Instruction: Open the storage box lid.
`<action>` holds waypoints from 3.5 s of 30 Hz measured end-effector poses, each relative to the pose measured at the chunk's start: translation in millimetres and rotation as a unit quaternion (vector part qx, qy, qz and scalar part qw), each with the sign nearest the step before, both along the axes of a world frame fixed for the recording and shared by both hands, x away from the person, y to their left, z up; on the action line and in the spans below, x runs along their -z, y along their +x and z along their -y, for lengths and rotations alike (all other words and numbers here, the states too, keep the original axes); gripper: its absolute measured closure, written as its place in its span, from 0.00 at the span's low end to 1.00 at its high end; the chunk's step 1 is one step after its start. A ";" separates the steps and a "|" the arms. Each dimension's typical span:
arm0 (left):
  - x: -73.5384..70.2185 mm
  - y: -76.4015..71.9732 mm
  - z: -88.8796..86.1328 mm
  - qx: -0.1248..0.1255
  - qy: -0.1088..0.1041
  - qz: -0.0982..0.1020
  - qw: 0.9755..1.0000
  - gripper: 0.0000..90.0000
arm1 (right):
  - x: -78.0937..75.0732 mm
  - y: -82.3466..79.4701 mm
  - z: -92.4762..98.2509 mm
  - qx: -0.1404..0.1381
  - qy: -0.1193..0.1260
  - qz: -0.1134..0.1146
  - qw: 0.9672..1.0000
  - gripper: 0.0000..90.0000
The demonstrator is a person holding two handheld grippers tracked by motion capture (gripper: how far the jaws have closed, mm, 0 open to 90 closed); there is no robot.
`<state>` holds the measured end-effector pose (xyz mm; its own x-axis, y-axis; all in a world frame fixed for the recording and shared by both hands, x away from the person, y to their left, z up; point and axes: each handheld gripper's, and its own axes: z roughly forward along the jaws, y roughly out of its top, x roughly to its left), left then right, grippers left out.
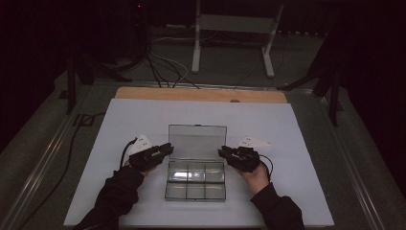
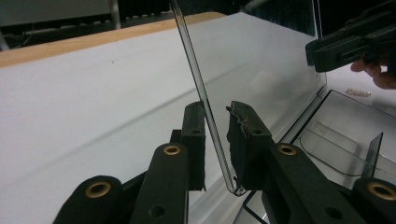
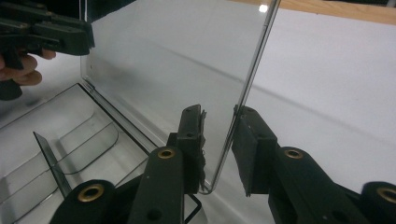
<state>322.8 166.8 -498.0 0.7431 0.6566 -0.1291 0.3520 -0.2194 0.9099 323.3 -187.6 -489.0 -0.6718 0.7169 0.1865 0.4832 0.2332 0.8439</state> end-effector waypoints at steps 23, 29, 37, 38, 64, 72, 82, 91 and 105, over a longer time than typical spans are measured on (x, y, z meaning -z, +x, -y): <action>5.7 9.6 6.2 -0.016 -0.012 -0.056 0.998 0.76 | 3.0 8.5 -8.8 0.025 0.000 -0.047 0.999 0.69; 5.8 12.1 7.7 -0.018 -0.010 -0.073 0.997 0.75 | 1.8 10.4 -12.1 0.028 -0.012 -0.055 0.998 0.65; 6.6 16.1 8.0 -0.021 -0.016 -0.099 0.995 0.72 | 2.6 12.8 -15.8 0.038 -0.018 -0.074 0.996 0.60; 7.0 16.6 8.3 -0.021 -0.017 -0.103 0.994 0.72 | 2.9 12.9 -16.3 0.038 -0.019 -0.076 0.996 0.59; 17.8 26.3 13.2 -0.038 -0.016 -0.201 0.979 0.46 | 12.8 22.5 -18.5 0.065 -0.011 -0.144 0.987 0.42; 9.4 20.8 10.0 -0.025 -0.025 -0.175 0.984 0.37 | 8.6 23.2 -17.9 0.052 0.000 -0.131 0.990 0.26; -12.5 6.4 6.8 0.033 -0.035 -0.114 0.992 0.17 | -6.9 17.1 -13.8 0.021 0.012 -0.083 0.996 0.18; -24.2 -8.8 -0.5 0.044 -0.016 -0.055 0.997 0.04 | -22.2 8.1 -8.5 -0.016 0.016 -0.041 0.999 0.12; -25.6 -33.9 -5.0 0.050 0.022 -0.021 0.998 0.01 | -30.8 -3.1 22.9 -0.024 0.007 0.000 1.000 0.03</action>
<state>288.8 171.8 -472.4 0.7998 0.5851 -0.1339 0.3637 -0.2950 0.8836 320.2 -210.5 -458.2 -0.7053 0.6814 0.1955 0.4712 0.2446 0.8474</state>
